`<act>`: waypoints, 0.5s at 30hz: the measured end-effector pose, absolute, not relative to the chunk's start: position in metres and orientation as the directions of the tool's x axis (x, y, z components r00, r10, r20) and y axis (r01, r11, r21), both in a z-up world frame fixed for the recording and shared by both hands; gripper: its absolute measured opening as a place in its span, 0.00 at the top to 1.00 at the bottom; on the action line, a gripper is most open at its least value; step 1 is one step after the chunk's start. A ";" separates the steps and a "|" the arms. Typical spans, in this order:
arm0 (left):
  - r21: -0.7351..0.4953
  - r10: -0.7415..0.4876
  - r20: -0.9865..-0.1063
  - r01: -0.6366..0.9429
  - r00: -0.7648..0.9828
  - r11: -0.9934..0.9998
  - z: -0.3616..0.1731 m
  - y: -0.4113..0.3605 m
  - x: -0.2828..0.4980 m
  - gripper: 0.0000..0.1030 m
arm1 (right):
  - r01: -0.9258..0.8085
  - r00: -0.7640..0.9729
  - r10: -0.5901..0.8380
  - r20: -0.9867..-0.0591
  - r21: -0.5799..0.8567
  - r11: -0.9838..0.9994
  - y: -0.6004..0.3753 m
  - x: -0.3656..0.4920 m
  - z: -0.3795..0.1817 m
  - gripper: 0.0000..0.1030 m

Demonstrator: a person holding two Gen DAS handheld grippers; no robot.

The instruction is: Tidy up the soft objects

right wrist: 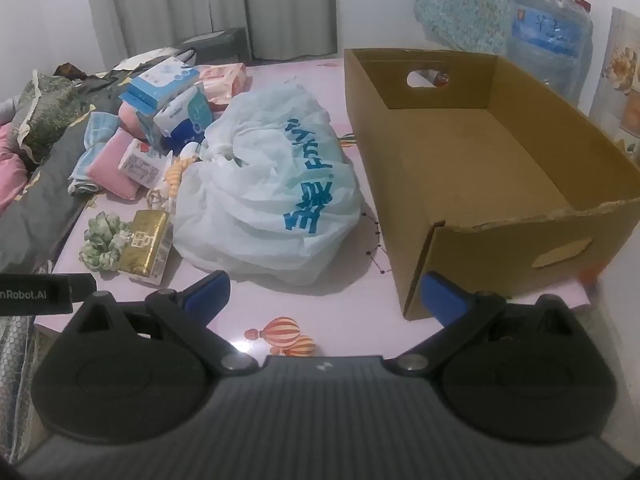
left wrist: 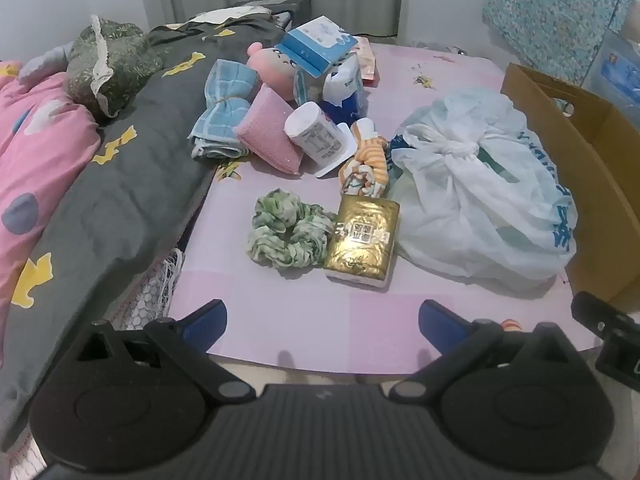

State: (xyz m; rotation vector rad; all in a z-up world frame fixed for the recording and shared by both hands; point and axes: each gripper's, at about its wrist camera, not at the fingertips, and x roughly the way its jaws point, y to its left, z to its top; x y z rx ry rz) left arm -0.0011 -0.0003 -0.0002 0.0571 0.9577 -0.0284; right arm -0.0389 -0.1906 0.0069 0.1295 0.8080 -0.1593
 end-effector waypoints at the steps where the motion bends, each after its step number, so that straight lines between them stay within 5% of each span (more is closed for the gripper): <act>1: 0.035 0.001 -0.817 0.048 0.576 0.998 0.000 -0.001 -0.002 0.01 | 0.189 0.679 -0.090 -0.728 0.055 0.980 -0.191 -0.039 0.007 0.01; 15: 0.018 -0.029 -0.829 0.079 0.559 0.997 -0.006 -0.006 -0.003 0.01 | 0.181 0.667 -0.099 -0.739 0.031 0.983 -0.186 -0.034 0.003 0.01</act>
